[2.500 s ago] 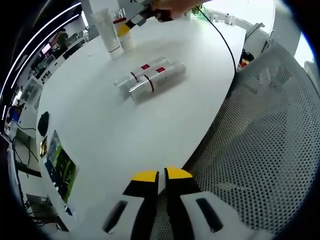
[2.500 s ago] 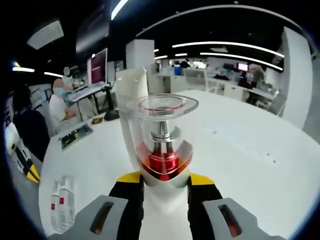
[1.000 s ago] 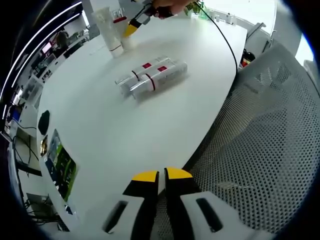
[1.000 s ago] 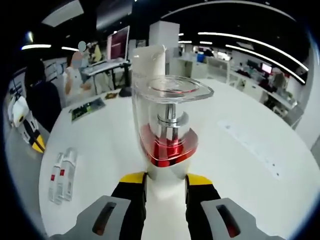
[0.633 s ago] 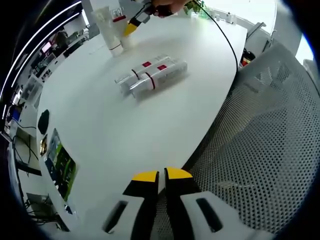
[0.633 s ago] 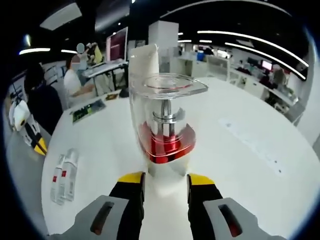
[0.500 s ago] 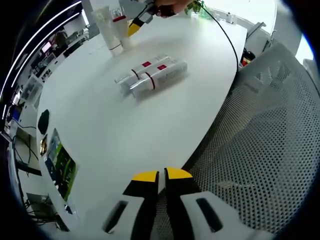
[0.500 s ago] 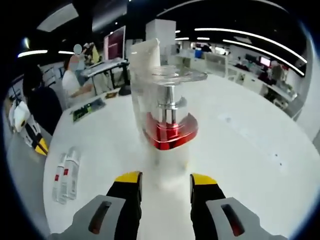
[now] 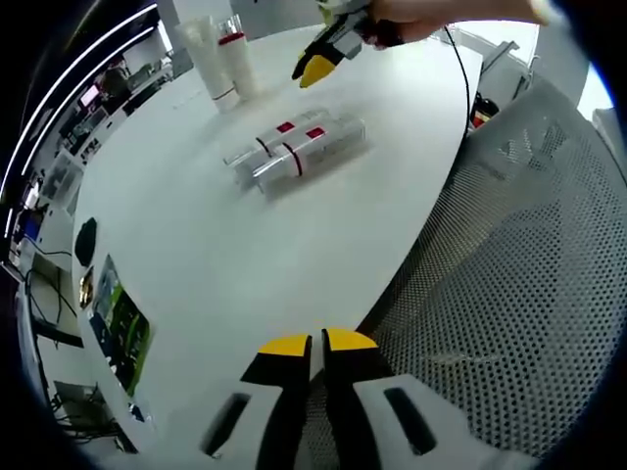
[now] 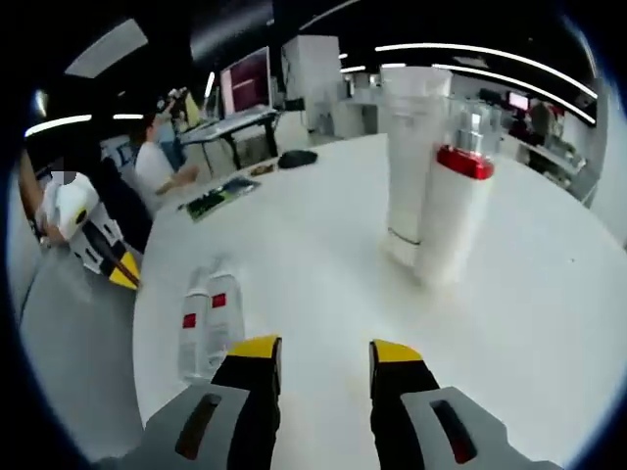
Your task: Arrange the skincare products in the storage area until every visible bottle or jar stands upright without overlapping.
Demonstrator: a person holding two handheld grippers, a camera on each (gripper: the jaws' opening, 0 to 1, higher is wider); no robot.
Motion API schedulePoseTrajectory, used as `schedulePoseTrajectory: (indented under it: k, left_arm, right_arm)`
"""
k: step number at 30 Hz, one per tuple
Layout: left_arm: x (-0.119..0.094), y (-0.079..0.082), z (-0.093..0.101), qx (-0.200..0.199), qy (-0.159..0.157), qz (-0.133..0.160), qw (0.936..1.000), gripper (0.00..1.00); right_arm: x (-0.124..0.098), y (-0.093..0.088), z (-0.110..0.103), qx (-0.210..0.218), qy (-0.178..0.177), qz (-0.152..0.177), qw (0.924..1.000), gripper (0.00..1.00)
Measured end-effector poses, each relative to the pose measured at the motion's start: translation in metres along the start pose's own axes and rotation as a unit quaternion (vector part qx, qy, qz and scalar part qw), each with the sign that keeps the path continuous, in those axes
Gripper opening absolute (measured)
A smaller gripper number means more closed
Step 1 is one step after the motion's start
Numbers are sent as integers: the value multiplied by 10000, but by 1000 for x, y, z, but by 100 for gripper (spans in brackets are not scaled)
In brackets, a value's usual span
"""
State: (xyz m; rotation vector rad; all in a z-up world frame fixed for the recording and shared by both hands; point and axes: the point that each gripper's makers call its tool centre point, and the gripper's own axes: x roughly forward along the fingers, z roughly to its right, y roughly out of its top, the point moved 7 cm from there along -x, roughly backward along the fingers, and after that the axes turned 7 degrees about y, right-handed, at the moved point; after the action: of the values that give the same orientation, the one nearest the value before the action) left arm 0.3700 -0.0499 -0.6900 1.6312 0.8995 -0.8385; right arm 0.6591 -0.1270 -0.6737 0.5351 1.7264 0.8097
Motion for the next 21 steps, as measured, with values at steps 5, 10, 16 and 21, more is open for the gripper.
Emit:
schedulePoseTrajectory:
  k: [5, 10, 16, 21]
  left_arm:
    - [-1, 0, 0, 15, 23, 20, 10000, 0]
    - [-2, 1, -1, 22, 78, 43, 10000, 0]
    - [-2, 1, -3, 20, 126, 53, 9999, 0]
    - [-1, 2, -4, 38, 147, 93, 9998, 0]
  right_arm:
    - [12, 8, -32, -605, 251, -389, 9971, 26]
    - [23, 20, -41, -668, 333, -386, 9965, 23]
    - [43, 19, -35, -789, 357, -798, 9930, 20]
    - [47, 21, -35, -872, 457, -1005, 9901, 19]
